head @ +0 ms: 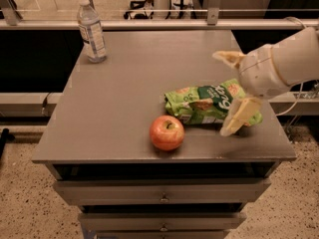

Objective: Move green rice chip bag near apple

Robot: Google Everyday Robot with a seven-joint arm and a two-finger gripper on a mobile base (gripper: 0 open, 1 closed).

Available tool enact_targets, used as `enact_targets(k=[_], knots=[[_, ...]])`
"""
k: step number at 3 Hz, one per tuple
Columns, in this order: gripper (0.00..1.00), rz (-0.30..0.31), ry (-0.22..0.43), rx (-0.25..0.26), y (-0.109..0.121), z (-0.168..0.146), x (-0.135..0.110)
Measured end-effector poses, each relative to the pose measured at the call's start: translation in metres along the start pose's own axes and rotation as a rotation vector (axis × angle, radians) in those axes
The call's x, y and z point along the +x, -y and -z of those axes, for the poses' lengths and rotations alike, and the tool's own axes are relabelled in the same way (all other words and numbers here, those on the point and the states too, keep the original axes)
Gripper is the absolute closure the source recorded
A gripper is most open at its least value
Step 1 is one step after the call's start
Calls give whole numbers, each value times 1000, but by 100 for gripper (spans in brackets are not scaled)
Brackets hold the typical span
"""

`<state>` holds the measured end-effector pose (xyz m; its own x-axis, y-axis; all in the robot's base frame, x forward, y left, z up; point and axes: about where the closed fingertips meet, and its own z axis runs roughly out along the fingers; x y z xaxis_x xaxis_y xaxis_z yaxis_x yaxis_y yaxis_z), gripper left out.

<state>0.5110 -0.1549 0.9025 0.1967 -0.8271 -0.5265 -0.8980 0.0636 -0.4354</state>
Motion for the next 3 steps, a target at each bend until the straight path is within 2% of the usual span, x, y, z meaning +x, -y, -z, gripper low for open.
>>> enact_targets(k=[1, 2, 3], knots=[[0, -33, 19, 62, 26, 34, 19], [0, -46, 18, 169, 54, 84, 31], [0, -38, 20, 192, 62, 94, 28]])
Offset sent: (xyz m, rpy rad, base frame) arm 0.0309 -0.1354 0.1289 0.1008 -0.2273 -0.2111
